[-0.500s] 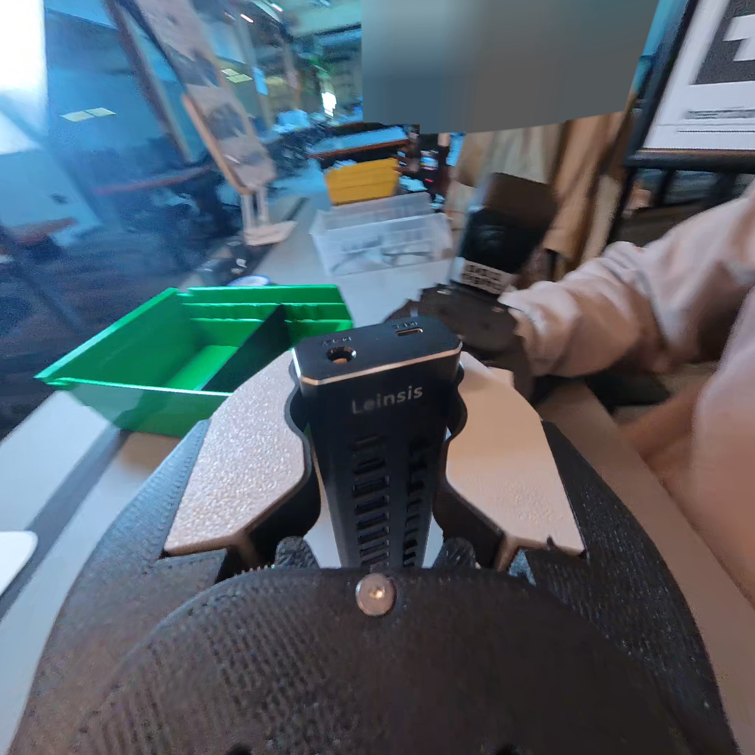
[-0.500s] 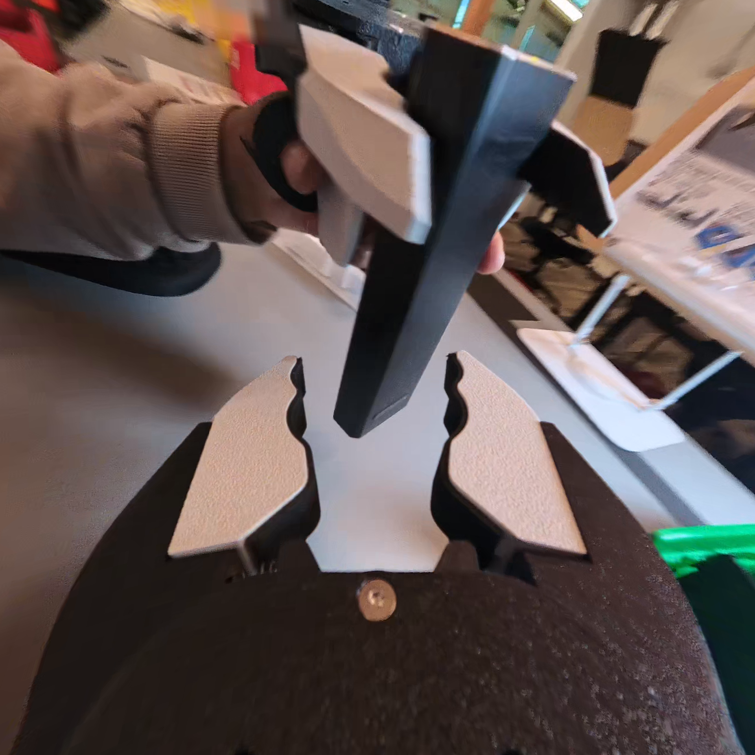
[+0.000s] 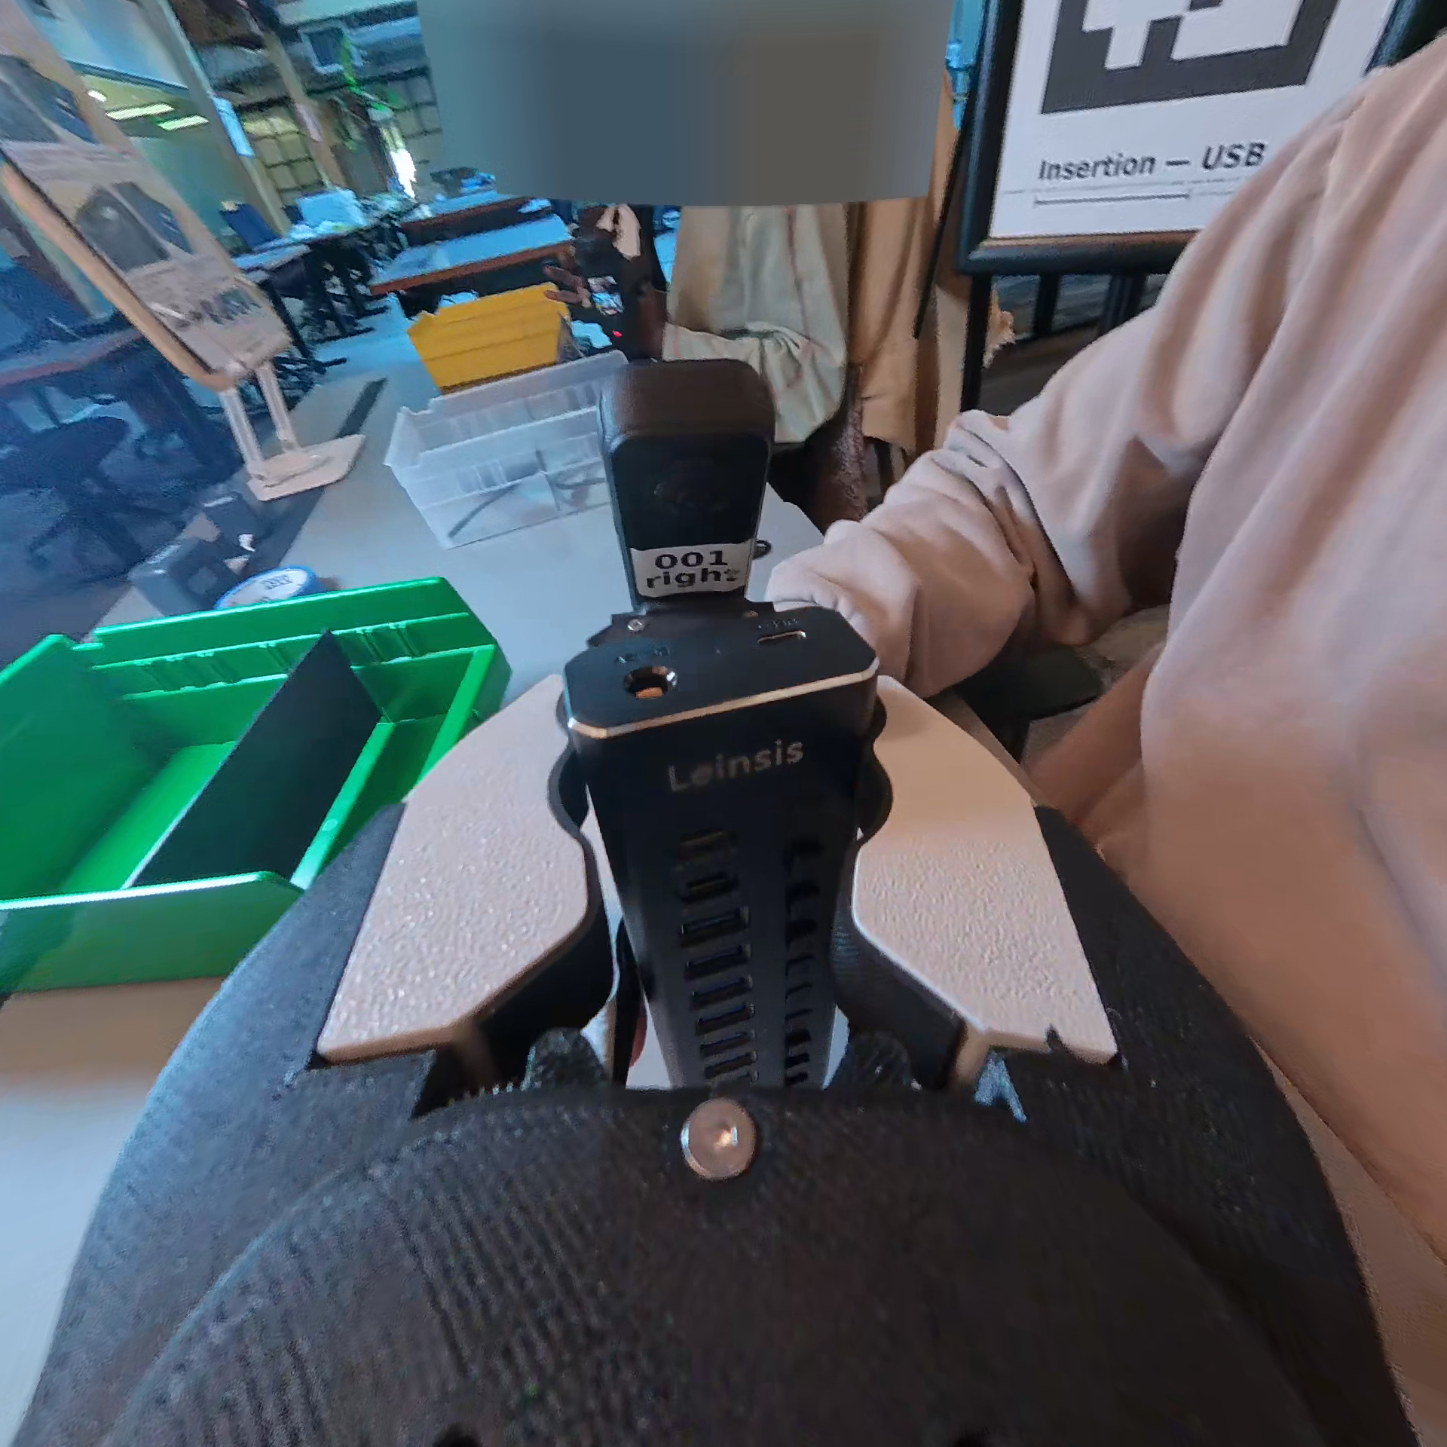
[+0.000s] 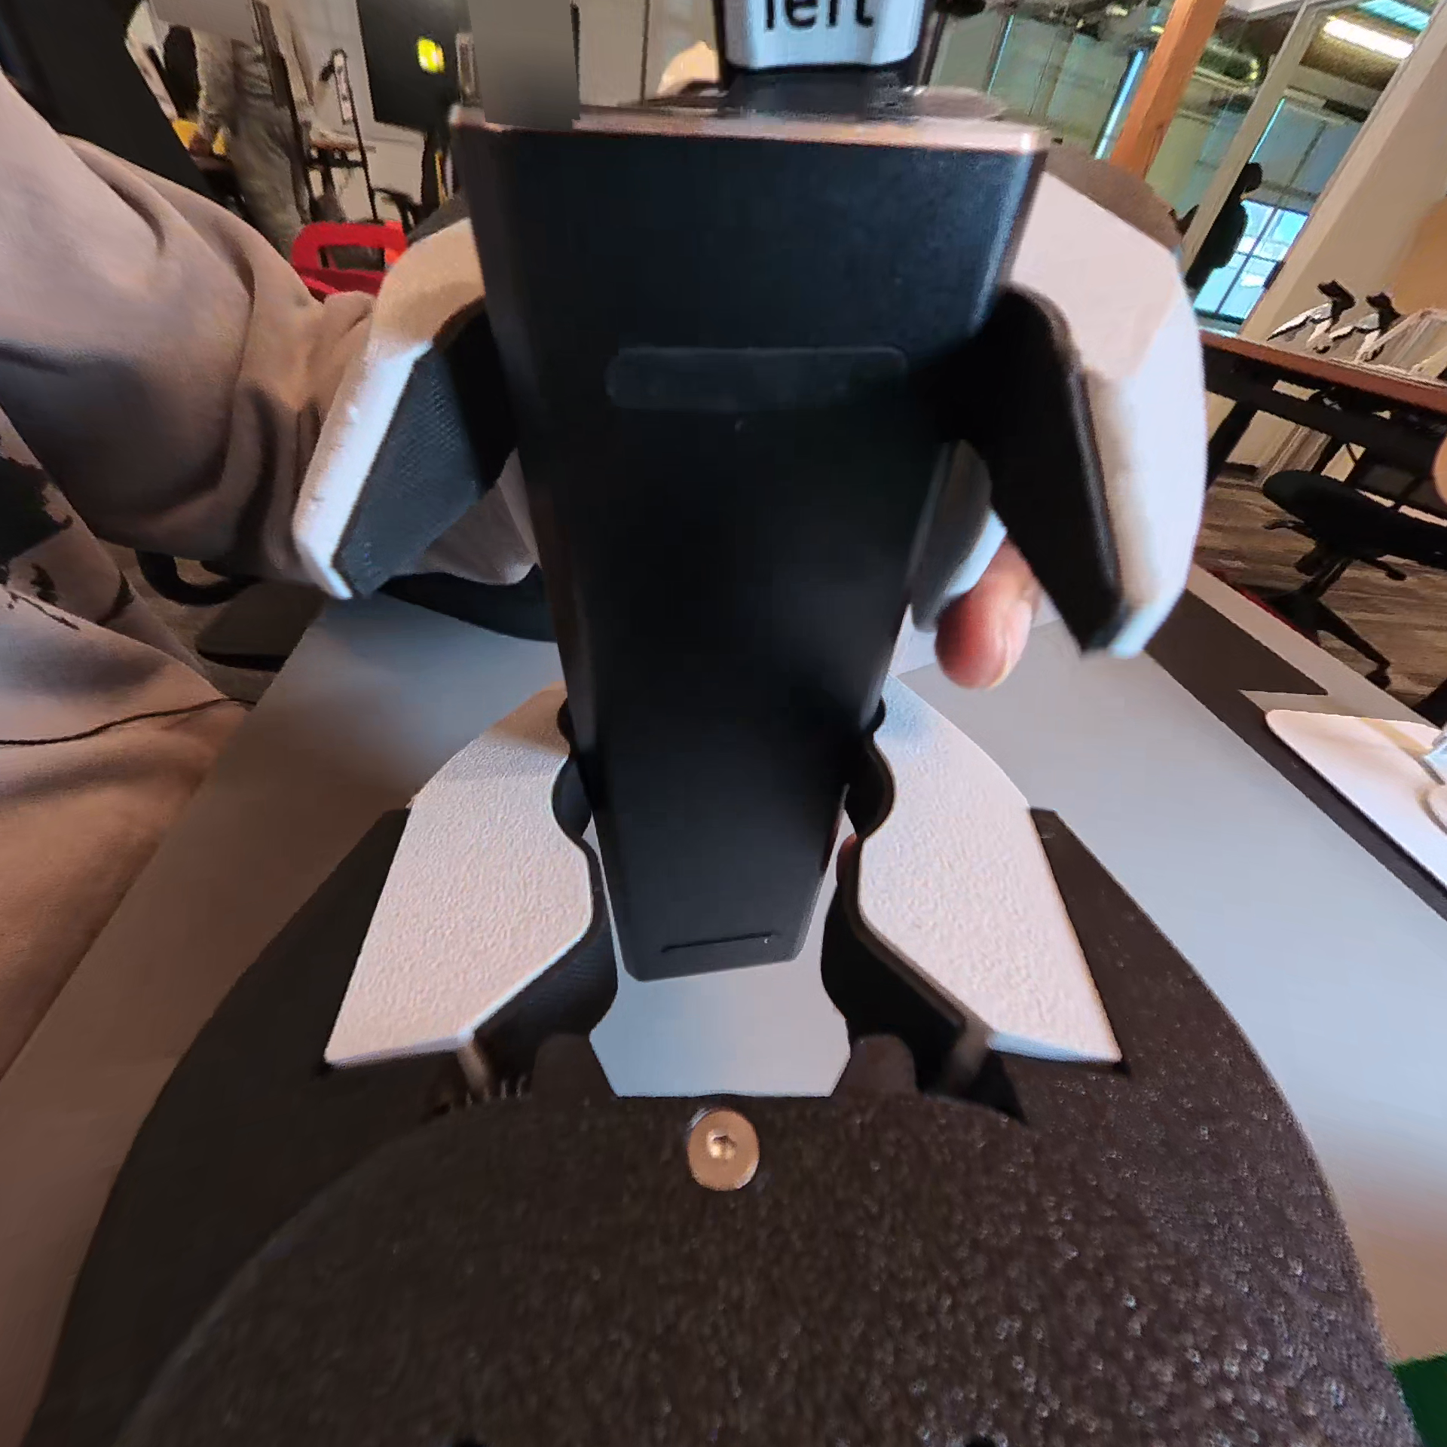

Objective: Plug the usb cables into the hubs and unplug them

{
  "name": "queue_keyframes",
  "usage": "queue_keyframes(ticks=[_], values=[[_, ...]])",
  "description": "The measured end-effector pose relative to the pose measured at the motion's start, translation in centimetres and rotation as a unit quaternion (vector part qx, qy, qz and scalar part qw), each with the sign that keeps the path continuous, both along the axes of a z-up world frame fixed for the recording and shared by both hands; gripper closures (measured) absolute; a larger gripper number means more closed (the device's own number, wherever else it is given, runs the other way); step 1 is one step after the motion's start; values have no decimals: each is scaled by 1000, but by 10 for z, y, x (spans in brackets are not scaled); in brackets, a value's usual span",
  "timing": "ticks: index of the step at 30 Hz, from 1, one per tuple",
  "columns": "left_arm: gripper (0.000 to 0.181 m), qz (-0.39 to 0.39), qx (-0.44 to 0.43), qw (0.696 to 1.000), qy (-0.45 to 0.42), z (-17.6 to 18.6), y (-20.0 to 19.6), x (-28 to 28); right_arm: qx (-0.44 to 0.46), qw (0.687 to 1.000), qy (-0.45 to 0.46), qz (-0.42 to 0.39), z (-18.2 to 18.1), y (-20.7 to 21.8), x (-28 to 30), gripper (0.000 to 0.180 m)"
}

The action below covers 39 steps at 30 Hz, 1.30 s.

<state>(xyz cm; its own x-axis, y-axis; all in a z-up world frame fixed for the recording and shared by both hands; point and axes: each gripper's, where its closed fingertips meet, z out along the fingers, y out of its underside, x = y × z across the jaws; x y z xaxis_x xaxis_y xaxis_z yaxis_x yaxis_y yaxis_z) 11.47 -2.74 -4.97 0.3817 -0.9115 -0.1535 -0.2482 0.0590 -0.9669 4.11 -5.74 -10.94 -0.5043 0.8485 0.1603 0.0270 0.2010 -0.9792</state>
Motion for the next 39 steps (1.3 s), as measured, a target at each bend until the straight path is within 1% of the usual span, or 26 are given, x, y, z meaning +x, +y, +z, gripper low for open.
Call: queue_keyframes(ticks=[6,12,17,20,29,35,39], values=[[113,39,18,999,-32,18,6,-19,-80,996,14,18,14,7,6,116],[122,71,20,996,-43,21,10,-41,-125,991,37,21,28,18,11,116],[129,97,12,995,-35,13,18,-55,-144,987,71,25,46,24,20,116],[129,101,0,994,-33,5,21,-52,-145,986,84,21,52,27,24,116],[128,109,-18,994,-25,-11,29,-39,-151,984,88,16,53,30,23,116],[127,105,-33,993,-37,-10,29,-38,-145,985,93,12,55,31,24,116],[127,97,-41,993,-61,-4,27,-40,-143,985,98,12,58,30,25,116]])
